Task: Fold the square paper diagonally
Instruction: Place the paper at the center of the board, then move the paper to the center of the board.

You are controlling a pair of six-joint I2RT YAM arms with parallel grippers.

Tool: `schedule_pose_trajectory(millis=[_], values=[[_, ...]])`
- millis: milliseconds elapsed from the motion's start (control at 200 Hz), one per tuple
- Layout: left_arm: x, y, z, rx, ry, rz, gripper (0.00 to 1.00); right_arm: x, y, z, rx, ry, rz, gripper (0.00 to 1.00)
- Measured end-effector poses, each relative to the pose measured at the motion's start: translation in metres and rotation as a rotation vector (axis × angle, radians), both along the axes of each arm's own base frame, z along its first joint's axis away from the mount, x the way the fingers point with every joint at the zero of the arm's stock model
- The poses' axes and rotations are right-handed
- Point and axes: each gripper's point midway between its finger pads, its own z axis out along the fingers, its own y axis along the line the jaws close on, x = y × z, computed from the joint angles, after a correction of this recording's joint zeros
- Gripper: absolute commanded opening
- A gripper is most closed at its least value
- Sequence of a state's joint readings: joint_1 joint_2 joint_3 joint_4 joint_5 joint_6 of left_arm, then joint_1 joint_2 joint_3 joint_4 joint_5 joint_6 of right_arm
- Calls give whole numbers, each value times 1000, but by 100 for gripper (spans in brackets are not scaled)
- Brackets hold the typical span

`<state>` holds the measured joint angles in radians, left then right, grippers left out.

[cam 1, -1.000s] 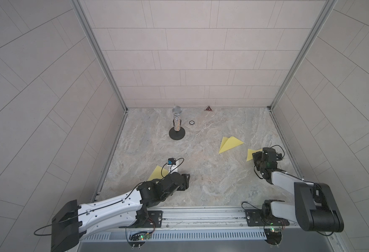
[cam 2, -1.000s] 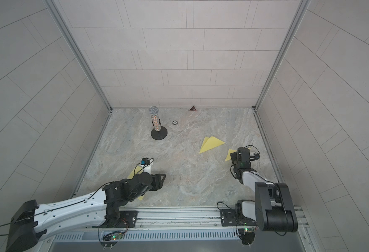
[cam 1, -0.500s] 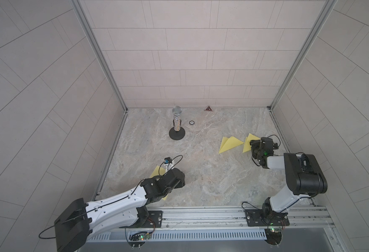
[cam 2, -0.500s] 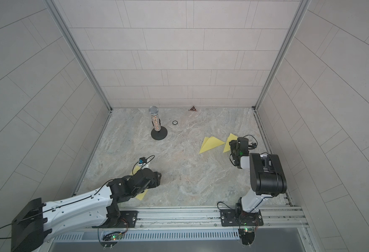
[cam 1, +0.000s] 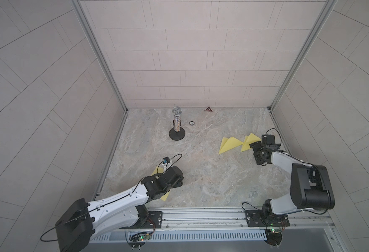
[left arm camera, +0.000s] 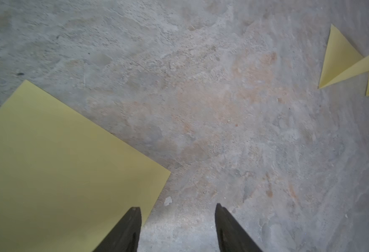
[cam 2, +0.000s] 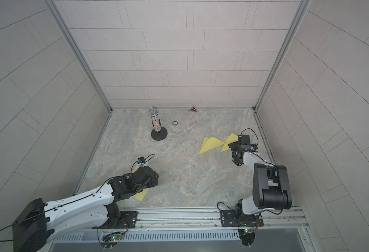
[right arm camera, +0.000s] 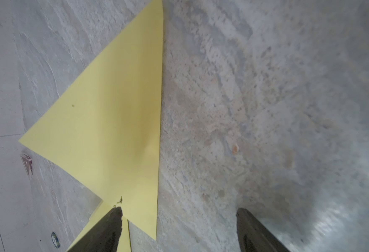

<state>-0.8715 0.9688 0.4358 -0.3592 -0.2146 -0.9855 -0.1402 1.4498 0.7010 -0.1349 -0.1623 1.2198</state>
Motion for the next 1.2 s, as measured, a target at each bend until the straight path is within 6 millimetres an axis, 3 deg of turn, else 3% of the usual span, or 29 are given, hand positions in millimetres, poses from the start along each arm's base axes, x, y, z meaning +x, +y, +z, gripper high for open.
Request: schedule_pose_trajectory(millis=[85,250,385,505,635,770,991,1201], values=[[4,10,-1,11,19,35,63,-2,5,18,-21,-5,74,85],[11,32,-6,37,61,108,66,-9,25,70,-104,-116,269,84],[15,46,-17,62,107,150,69,-26,60,104,-166,-207,478,84],[13,45,-25,73,143,133,69,-45,100,115,-194,-246,667,84],[5,40,-36,78,203,95,69,-68,133,107,-194,-231,820,84],[7,31,-40,45,216,77,69,-90,149,88,-196,-175,902,84],[15,9,-37,-39,175,50,69,-113,143,59,-200,-72,896,83],[24,-36,-34,-144,132,-5,68,-136,133,34,-199,-2,882,83]])
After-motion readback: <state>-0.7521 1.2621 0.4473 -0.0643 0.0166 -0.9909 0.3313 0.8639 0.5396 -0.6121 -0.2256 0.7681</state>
